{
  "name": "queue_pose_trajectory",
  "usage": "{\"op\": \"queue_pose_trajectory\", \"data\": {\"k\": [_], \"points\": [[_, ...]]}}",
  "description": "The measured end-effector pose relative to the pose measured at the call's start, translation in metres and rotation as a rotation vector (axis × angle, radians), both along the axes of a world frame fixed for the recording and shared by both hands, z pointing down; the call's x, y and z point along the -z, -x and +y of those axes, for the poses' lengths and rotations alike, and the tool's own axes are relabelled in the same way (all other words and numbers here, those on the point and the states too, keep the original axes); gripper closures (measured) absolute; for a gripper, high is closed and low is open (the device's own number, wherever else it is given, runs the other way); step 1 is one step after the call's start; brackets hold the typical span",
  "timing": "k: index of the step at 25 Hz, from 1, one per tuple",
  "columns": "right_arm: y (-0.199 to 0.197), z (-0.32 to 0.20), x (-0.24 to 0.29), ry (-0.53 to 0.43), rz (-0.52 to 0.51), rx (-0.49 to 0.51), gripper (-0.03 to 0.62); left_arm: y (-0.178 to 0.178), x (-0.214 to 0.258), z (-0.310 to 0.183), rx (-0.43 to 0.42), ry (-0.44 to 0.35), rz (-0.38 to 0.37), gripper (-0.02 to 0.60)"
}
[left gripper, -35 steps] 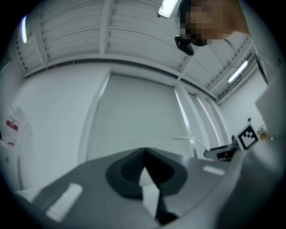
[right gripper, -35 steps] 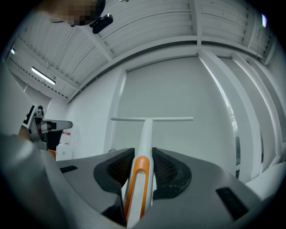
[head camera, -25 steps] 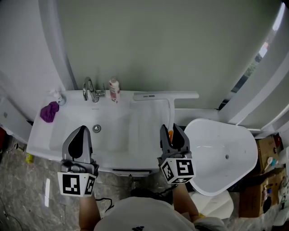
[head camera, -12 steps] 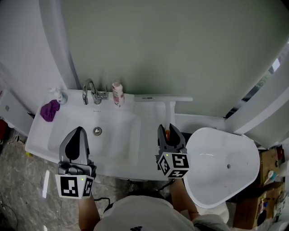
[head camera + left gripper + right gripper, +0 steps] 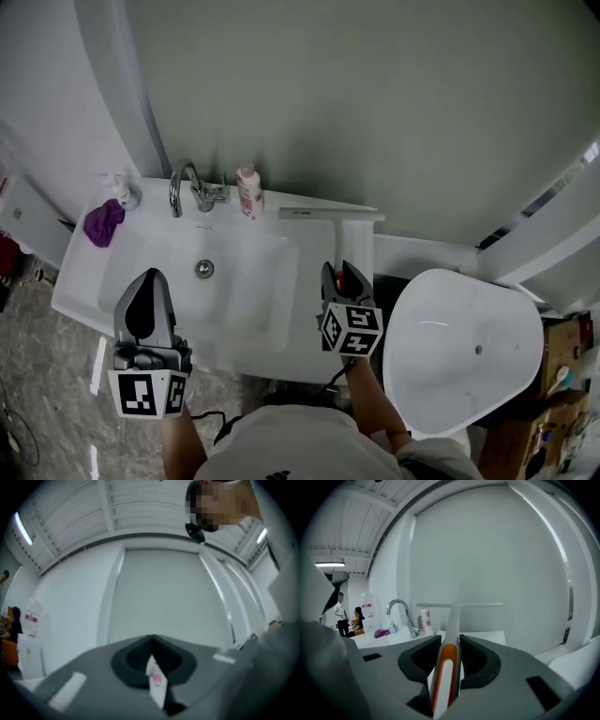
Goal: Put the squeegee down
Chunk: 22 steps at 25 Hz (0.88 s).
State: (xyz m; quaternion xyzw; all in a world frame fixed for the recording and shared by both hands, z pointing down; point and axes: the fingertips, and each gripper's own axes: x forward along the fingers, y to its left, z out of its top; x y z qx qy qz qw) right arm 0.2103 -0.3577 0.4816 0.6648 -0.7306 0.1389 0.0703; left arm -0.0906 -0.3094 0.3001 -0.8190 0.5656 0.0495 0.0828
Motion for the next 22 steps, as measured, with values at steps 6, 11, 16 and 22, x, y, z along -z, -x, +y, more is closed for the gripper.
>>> {"op": "queue_pose_trajectory", "data": {"k": [6,11,16,22], "points": [[-0.001,-0.018,-0.041,0.107,-0.013,-0.003,0.474,0.007,-0.006,-0.004,0.033,0.017,-0.009,0.574],[-0.003,-0.032,-0.073,0.195,-0.039,-0.017,0.474,0.014,-0.009,-0.004,0.062,0.035,-0.023,0.574],[-0.003,-0.049,-0.099,0.266,-0.065,-0.038,0.474,0.025,-0.013,-0.005,0.097,0.053,-0.036,0.574],[-0.002,-0.065,-0.123,0.333,-0.065,-0.055,0.474,0.036,-0.018,-0.006,0.134,0.069,-0.046,0.574]]}}
